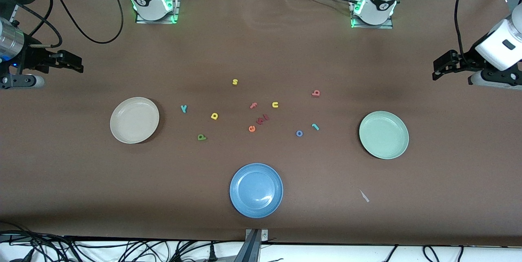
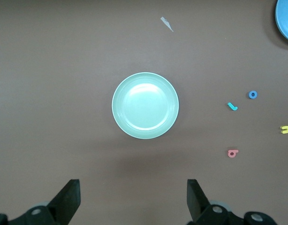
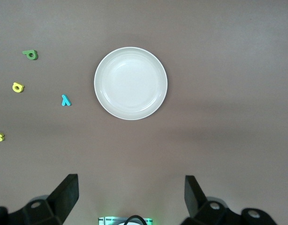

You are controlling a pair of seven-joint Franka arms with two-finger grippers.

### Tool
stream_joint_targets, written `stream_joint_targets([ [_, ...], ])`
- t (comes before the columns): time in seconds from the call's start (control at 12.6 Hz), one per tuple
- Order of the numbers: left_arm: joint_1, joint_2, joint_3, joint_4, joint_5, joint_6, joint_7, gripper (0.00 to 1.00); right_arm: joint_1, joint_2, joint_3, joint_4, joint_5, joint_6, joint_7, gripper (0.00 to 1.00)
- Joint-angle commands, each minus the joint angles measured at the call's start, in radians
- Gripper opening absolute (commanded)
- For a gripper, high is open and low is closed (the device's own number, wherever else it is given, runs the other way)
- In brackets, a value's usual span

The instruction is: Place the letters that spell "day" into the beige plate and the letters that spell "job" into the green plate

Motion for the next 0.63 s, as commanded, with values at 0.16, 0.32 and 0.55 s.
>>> stream_joint_targets([
  [0.16, -0.010, -0.020, 0.012, -0.005, -0.021, -0.010, 0.013, 1.00, -0.003, -0.003, 0.002, 0.010, 0.014, -0.009, 0.002, 1.00],
  [0.32, -0.010, -0.021, 0.010, -0.005, -0.019, -0.010, 0.013, 1.00, -0.003, -0.003, 0.002, 0.010, 0.014, -0.009, 0.002, 1.00],
  [0.55, -0.010, -0.021, 0.010, -0.005, -0.019, -0.023, 0.013, 1.00, -0.003, -0.003, 0.002, 0.010, 0.014, -0.009, 0.002, 1.00],
])
